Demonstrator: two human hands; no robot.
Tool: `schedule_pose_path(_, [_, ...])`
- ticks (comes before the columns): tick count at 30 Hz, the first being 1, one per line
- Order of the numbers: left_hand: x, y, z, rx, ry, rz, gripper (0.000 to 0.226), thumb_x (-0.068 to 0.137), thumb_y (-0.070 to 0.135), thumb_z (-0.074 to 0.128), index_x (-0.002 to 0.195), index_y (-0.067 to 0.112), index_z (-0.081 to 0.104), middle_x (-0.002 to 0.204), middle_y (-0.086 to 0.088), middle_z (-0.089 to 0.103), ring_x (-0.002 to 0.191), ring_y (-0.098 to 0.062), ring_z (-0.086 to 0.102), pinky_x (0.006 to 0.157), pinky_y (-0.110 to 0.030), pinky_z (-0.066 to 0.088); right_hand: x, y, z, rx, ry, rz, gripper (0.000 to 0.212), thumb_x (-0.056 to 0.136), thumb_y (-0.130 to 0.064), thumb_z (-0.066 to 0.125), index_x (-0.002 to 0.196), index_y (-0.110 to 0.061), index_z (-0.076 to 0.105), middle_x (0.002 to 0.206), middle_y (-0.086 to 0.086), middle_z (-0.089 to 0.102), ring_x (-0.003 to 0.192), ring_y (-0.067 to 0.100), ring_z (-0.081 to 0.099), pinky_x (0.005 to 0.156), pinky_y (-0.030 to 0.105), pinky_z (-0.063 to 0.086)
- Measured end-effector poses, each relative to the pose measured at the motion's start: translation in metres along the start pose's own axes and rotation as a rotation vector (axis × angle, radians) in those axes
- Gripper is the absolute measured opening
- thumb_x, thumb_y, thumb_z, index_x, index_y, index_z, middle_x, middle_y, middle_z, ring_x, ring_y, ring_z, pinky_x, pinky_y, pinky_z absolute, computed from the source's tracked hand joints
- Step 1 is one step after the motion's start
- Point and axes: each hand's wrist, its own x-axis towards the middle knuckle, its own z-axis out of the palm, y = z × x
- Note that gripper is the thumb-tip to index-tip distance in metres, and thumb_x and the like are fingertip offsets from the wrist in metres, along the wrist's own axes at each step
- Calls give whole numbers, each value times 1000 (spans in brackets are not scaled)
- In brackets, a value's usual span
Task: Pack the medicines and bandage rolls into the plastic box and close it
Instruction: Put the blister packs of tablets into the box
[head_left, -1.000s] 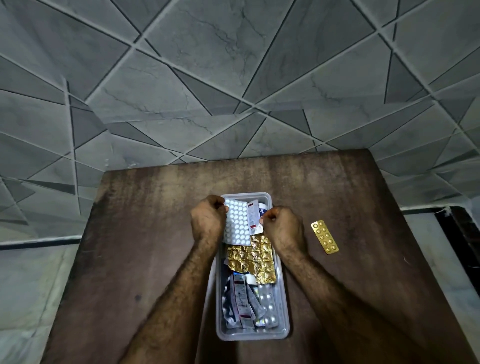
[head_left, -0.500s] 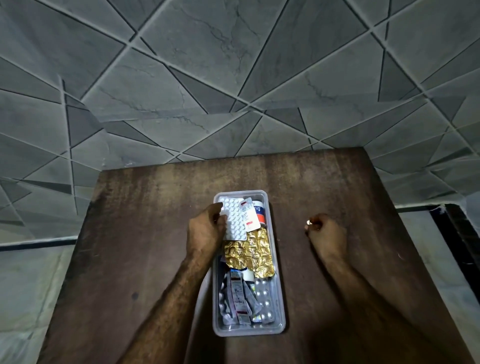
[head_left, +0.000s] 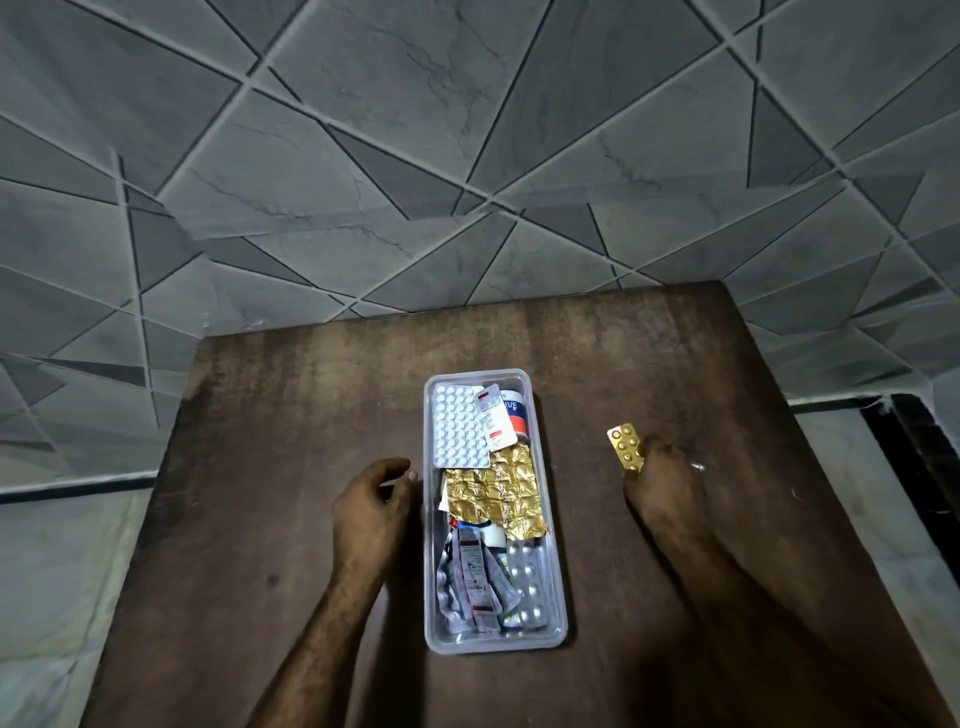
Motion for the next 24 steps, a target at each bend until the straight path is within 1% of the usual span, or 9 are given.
schedule_pose_path(4, [-8,-3,2,-1,-26,-30,22,89,25,66,110,17,71,99,9,70,87,-6,65,78,-21,48,3,-3,-4,61,3,40,32,67,-17,64,96,-6,55,97,23,67,89,40,64,77,42,52])
schedule_pose_path(6, [-10,-5,2,9,-43,-32,19,90,26,65,106,18,73,97,9,72,86,-5,66,78,-23,51,3,-4,-6,29,1,12,35,68,-23,66,96,-6,54,95,24,67,87,40,65,75,41,51])
schedule_pose_path(9, [-14,-7,2,19,-82,-41,15,91,29,62,99,23,73,93,12,73,86,-1,66,72,-20,49,-2,-6,-10,7,8,-28,35,74,-29,66,97,-4,55,95,25,67,88,39,65,76,40,51])
schedule_pose_path(14, [-19,-12,4,-71,-108,-113,14,90,35,61,90,29,73,83,11,75,82,-9,72,78,-35,59,-9,-5,-24,29,29,14,25,87,-23,58,98,-1,59,101,27,67,95,40,64,80,38,49])
schedule_pose_path(17, [-22,-12,4,-149,-107,-141,15,84,42,63,89,32,73,84,10,76,82,-11,73,80,-43,59,-14,-5,-36,194,24,111,25,90,-26,57,96,-3,63,101,24,68,94,38,64,77,30,48])
schedule_pose_path(19, [-23,-12,4,-178,-109,-149,21,75,49,63,90,36,71,85,9,76,82,-13,73,80,-47,59,-19,-10,-43,325,34,156,20,87,-18,60,97,-2,68,98,21,71,90,35,65,71,24,40])
schedule_pose_path(20, [-24,-12,3,-184,-113,-154,23,73,50,63,90,37,71,85,9,77,82,-13,73,81,-47,59,-22,-15,-46,396,37,164,19,84,-14,61,97,-3,69,93,18,72,82,32,65,66,22,39])
schedule_pose_path(22, [-25,-12,3,-187,-117,-174,24,70,50,65,90,38,71,85,8,77,82,-14,73,81,-47,59,-33,-26,-49,597,-12,167,15,82,-7,62,95,-3,70,75,8,71,60,20,64,50,21,45])
schedule_pose_path(24, [-27,-12,1,-193,-129,-191,19,73,46,67,89,36,71,86,8,77,82,-14,73,82,-47,59,-48,-38,-48,769,-102,153,10,84,-4,63,92,-4,69,69,3,69,53,14,63,45,24,49])
